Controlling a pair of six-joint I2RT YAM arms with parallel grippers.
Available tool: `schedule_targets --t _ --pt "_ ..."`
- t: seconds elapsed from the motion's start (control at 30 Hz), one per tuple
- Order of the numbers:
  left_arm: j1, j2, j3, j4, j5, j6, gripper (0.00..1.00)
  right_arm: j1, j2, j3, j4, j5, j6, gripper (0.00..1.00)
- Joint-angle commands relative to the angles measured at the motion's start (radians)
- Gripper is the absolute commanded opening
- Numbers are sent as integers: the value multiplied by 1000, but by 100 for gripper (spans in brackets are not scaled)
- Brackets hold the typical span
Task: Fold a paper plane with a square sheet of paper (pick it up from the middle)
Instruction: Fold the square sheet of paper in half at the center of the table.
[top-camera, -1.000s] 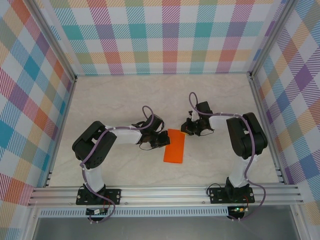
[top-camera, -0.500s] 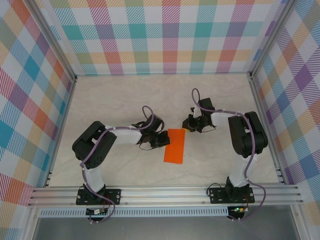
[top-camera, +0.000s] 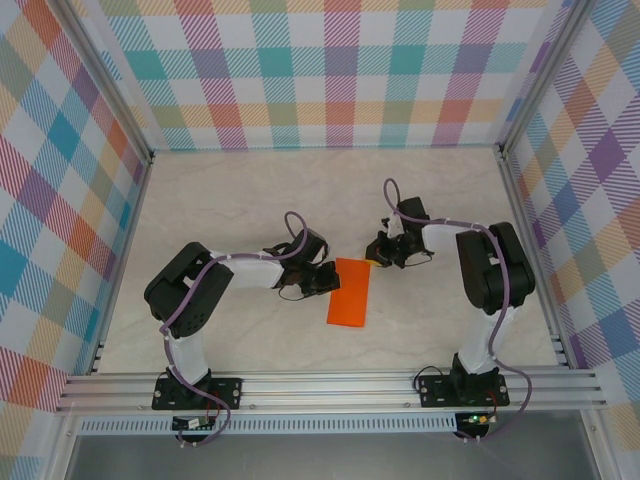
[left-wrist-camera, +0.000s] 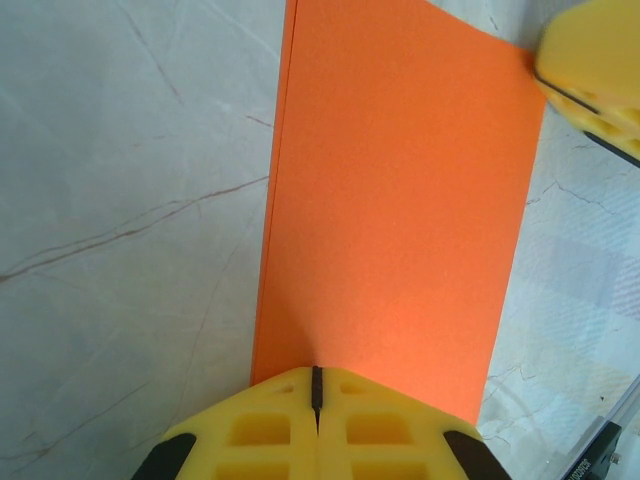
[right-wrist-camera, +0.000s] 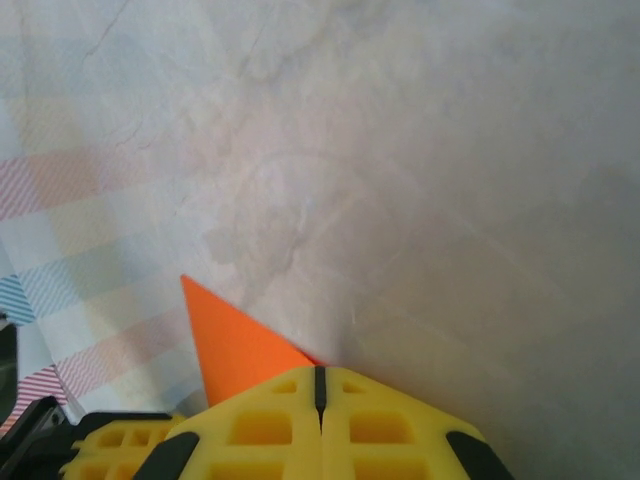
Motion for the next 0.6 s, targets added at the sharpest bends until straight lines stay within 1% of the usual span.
schedule_targets --t 0.0,0.07,0.1,0.2,0.37,0.57 --pt "-9 23 -46 -123 -81 16 0 3 -92 15 -27 -39 -19 0" --pt "-10 23 -49 -120 -80 14 0 3 -98 -4 26 -108 0 0" --pt "-9 24 -48 -119 -80 14 0 3 -91 -6 34 -116 4 0" --pt "-10 23 -49 -114 -79 11 0 4 -54 -15 17 -81 -1 0" --pt "-10 26 -43 -118 -77 12 0 3 9 -51 56 -63 5 0" --pt "-10 26 -46 -112 -67 17 0 2 71 -31 14 -9 -36 0"
